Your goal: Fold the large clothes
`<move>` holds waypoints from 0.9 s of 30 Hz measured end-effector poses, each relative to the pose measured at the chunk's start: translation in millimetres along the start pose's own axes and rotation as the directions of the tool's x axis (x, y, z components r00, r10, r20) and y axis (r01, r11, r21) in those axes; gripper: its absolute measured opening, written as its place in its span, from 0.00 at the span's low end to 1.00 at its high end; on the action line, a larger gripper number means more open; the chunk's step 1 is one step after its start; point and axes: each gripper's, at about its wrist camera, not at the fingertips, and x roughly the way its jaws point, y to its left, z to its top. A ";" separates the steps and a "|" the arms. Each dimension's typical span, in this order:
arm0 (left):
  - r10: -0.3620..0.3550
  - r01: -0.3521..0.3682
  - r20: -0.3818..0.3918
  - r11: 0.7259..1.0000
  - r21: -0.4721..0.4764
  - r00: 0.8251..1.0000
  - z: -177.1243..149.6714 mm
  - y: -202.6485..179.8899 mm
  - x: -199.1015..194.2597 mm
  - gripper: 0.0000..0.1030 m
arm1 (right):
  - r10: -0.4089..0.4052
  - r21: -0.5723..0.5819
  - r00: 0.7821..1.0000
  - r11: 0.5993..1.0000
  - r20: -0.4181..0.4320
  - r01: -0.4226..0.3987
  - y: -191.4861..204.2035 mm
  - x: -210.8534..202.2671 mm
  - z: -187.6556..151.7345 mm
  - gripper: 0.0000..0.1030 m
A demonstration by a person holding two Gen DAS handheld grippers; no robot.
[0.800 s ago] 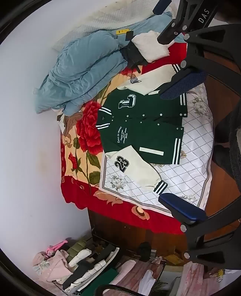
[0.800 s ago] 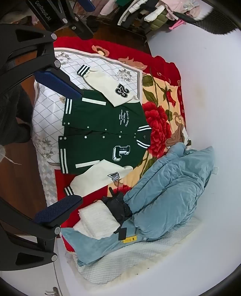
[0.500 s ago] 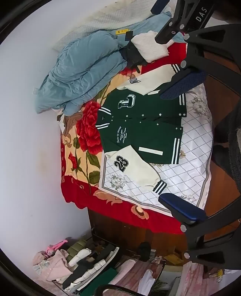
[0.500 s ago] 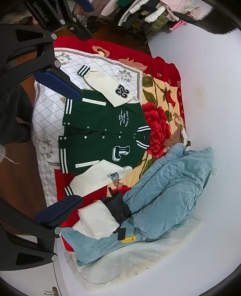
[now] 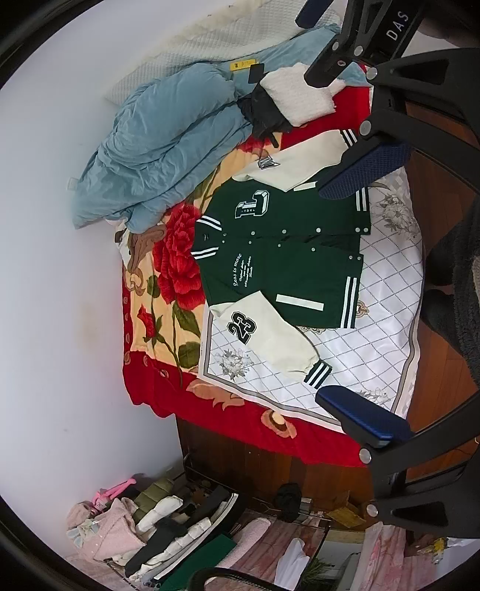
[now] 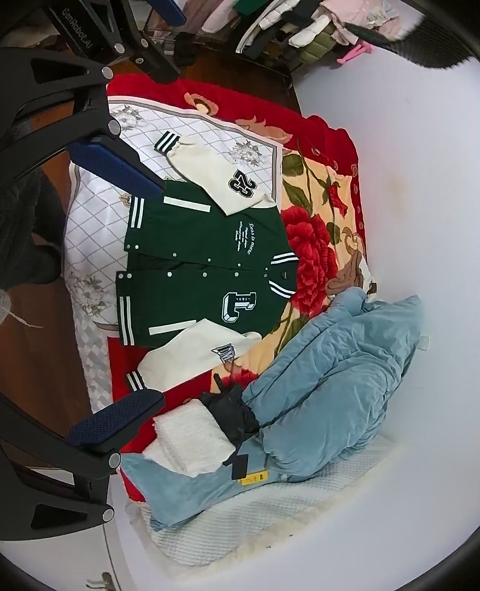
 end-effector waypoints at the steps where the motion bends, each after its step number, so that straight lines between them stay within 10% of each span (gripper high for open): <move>1: 0.001 -0.001 0.000 1.000 0.002 1.000 0.0 -0.2 0.2 1.00 | -0.001 -0.002 1.000 1.000 0.001 0.001 -0.1 -3.5 -1.3 1.00; 27: 0.003 -0.003 0.007 1.000 0.002 1.000 0.3 -1.0 0.7 1.00 | -0.002 -0.009 1.000 1.000 0.008 0.002 3.4 -16.5 12.2 1.00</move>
